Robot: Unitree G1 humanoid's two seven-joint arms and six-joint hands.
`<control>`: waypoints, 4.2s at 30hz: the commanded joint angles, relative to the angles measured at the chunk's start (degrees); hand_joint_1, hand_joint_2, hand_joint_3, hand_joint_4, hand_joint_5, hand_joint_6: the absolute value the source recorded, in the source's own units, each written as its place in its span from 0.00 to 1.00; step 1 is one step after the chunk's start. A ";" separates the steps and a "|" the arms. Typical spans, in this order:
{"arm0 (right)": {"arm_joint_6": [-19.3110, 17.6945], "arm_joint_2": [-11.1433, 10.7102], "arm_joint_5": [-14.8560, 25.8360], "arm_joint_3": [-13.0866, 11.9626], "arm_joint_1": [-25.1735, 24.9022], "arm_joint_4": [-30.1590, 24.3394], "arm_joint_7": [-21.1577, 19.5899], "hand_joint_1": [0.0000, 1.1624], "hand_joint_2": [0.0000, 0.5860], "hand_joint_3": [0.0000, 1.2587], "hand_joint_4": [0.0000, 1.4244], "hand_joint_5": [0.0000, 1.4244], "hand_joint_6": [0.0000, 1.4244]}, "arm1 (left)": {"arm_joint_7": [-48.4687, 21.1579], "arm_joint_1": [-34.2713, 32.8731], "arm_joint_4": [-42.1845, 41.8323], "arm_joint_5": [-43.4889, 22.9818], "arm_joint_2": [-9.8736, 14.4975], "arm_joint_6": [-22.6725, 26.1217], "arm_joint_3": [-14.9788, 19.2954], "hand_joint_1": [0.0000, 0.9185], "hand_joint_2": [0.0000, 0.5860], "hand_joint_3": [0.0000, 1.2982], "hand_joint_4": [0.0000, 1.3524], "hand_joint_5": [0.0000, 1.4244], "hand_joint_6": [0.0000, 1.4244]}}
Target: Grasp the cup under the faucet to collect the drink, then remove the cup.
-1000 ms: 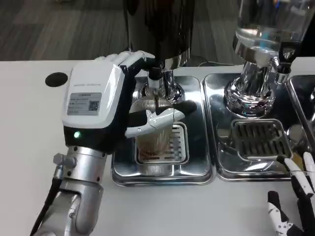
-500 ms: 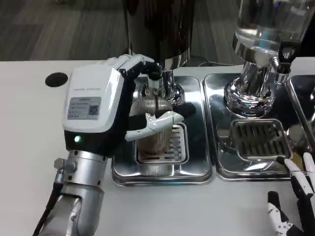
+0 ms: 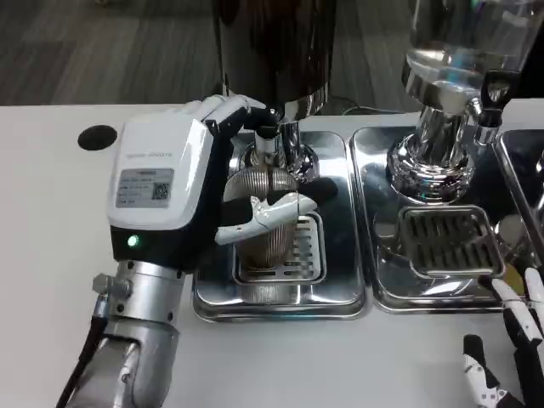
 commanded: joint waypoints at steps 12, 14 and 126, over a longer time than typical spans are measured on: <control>-0.20 -0.14 0.21 -0.48 0.57 -0.90 -0.13 0.20 0.76 0.14 0.00 0.00 0.05 | -0.81 2.34 1.09 0.77 -0.12 0.39 -0.57 0.00 0.10 0.43 0.34 0.37 0.40; -0.15 -0.18 0.16 -0.51 0.70 -1.06 -0.05 0.20 0.76 0.14 0.00 0.00 0.05 | -0.73 2.42 1.08 0.75 -0.11 0.34 -0.53 0.00 0.10 0.43 0.34 0.37 0.40; 12.78 13.97 20.80 8.32 -46.63 12.67 43.70 0.42 0.25 0.00 0.00 0.00 0.00 | 17.08 27.42 17.45 -7.08 8.07 -12.62 11.49 0.00 0.14 0.37 0.04 0.15 0.11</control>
